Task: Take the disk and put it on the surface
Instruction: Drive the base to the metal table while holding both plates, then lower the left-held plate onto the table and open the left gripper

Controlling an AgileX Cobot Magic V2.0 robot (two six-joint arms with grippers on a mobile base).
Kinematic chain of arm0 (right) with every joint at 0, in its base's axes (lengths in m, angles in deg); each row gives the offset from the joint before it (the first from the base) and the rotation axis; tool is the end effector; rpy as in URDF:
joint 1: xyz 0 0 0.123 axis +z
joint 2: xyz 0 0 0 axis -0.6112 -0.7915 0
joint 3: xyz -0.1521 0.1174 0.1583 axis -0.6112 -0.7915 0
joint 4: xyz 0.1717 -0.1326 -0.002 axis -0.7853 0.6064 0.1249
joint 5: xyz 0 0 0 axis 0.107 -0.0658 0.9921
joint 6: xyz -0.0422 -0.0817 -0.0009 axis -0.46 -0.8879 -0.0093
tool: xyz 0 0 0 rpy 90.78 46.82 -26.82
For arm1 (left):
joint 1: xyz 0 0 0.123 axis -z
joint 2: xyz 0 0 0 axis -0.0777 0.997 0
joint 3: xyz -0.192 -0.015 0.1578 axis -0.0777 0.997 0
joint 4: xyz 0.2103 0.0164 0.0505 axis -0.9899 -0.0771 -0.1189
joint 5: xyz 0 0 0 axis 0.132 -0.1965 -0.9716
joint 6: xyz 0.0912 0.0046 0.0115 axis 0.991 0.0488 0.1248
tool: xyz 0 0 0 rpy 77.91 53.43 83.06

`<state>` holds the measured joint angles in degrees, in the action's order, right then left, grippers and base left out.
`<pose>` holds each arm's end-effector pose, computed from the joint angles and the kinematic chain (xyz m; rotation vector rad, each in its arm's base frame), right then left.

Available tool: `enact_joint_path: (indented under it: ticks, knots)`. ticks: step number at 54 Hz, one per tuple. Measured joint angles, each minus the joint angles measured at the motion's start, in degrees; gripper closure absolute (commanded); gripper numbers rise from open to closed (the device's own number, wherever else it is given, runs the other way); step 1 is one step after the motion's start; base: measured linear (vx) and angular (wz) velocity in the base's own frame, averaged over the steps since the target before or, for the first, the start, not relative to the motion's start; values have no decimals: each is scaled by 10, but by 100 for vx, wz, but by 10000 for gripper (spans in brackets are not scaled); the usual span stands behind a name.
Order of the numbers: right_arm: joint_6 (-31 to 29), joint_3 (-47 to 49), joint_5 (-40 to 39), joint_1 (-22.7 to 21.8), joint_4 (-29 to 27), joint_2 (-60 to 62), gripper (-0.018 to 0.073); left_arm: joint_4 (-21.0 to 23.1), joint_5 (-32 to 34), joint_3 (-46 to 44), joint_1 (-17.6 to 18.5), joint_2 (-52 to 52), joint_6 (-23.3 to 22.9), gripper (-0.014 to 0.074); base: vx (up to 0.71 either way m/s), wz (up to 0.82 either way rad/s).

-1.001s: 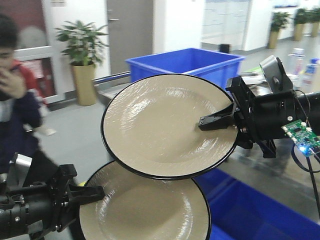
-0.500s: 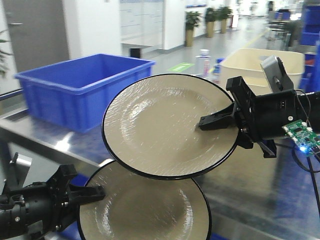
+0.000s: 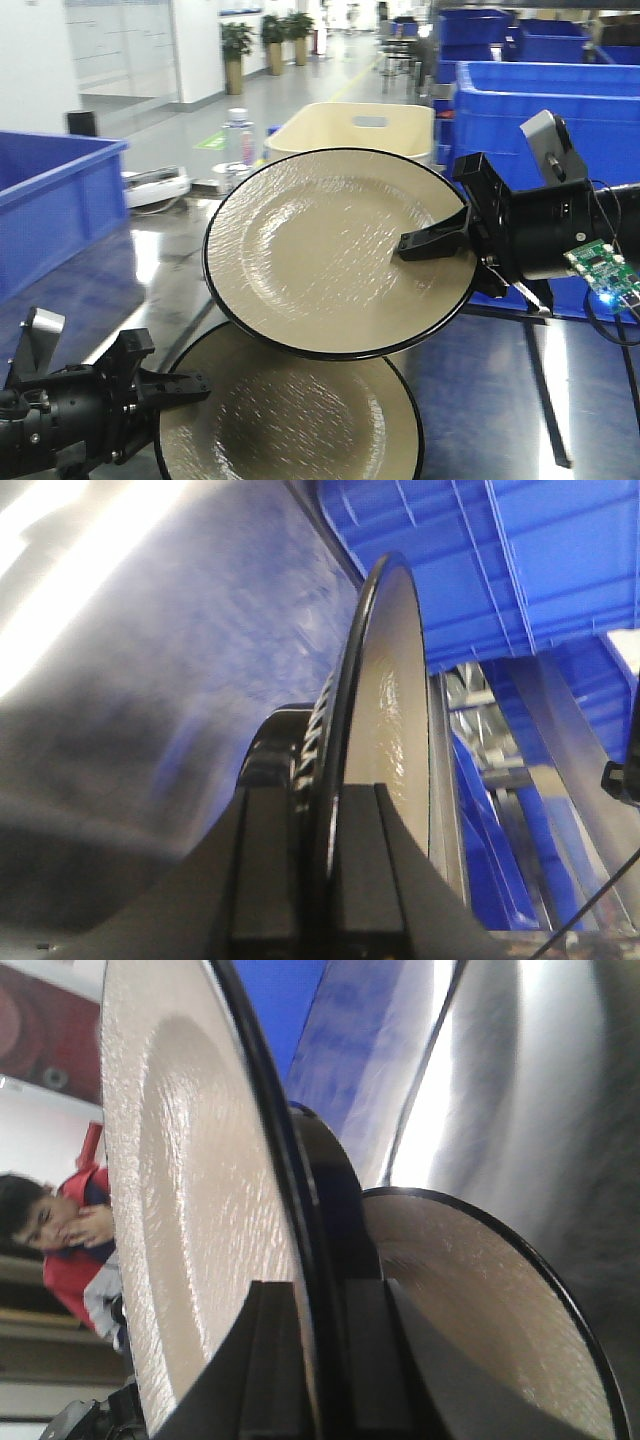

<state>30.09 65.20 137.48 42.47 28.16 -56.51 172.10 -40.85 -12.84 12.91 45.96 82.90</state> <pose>0.2840 0.0921 0.3650 0.0830 2.2488 1.2912 0.2382 -0.0942 0.2702 -0.3675 2.1145 -1.3546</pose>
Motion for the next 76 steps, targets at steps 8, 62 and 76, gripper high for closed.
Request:
enact_joint_path:
  ticks: [8,62,76]
  knots:
    - [0,0,0,0,0,0,559,0,0,0,0,0,0,595,19,-45]
    - [0,0,-1,0,2,0,559,0,-1,0,0,0,0,595,12,-16]
    - [0,0,-1,0,2,0,559,0,-1,0,0,0,0,595,0,-1]
